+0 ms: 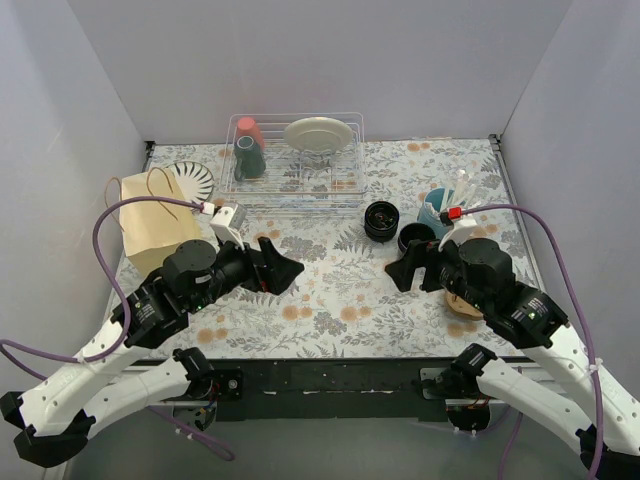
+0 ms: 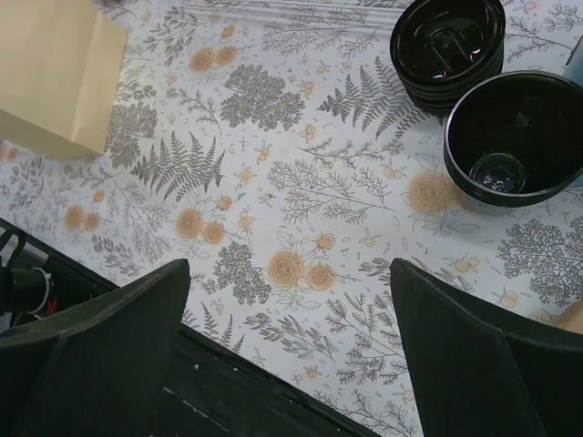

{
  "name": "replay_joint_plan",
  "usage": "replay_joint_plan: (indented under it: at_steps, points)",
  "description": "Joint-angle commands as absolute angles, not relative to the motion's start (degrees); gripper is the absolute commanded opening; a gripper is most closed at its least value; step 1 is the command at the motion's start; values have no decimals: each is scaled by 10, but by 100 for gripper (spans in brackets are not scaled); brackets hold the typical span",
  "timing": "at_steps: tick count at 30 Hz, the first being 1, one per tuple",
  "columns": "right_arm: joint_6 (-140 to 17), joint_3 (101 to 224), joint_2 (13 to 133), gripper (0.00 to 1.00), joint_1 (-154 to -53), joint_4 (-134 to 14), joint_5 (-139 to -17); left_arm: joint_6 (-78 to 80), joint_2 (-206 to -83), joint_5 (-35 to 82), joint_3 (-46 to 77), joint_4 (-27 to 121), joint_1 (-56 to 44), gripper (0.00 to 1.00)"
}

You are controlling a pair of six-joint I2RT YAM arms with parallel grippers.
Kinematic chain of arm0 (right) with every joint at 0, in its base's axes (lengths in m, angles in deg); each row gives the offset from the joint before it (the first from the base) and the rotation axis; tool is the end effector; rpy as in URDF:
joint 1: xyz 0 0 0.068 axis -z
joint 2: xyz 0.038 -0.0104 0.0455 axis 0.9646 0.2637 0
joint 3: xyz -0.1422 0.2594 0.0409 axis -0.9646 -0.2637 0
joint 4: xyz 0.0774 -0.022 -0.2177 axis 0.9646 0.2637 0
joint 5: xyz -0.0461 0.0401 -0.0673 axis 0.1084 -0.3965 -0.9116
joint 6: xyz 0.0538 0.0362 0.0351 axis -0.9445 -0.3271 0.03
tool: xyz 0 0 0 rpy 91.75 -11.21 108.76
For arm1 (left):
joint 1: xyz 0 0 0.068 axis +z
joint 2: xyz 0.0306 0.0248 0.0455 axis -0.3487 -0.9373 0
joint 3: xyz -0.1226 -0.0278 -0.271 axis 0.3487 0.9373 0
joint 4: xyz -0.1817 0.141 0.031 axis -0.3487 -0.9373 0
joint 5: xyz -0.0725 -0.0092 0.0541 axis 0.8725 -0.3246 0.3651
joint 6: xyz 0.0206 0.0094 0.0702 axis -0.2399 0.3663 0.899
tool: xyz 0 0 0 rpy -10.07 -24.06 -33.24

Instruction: Pack the takeout coffee

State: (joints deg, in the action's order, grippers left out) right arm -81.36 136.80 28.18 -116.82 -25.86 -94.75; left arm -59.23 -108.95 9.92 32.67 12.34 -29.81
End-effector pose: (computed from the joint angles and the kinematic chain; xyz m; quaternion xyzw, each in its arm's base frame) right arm 0.0838 0.0630 0.3454 -0.0661 0.8213 0.2655 0.5006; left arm 0.0797 -0.0872 0.3714 -0.1740 0.7890 -0.4957 0.3186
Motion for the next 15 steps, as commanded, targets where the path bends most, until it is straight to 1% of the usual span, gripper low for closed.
replay_joint_plan:
  at_steps: [1,7,9,10,11,12,13,15]
  points:
    - [-824,1375,282,99,-1167,-264,-985,-586,-1079,91,325,129,-301,98]
    - [-838,1382,281,99,-1167,-246,-1037,-585,-1071,84,326,120,-300,98]
    - [-831,1385,284,97,-1167,-237,-1046,-581,-1068,78,331,122,-300,98]
    - [-831,1389,287,96,-1167,-232,-1071,-578,-1066,77,335,124,-300,98]
    - [-833,1392,292,92,-1167,-226,-1093,-574,-1062,74,338,129,-300,98]
    - [-851,1394,306,90,-1166,-217,-1120,-568,-1061,73,341,132,-300,98]
    - [-859,1404,316,88,-1167,-197,-1175,-564,-1058,71,348,136,-301,98]
    - [-867,1416,350,82,-1167,-176,-1214,-556,-1052,71,354,148,-300,98]
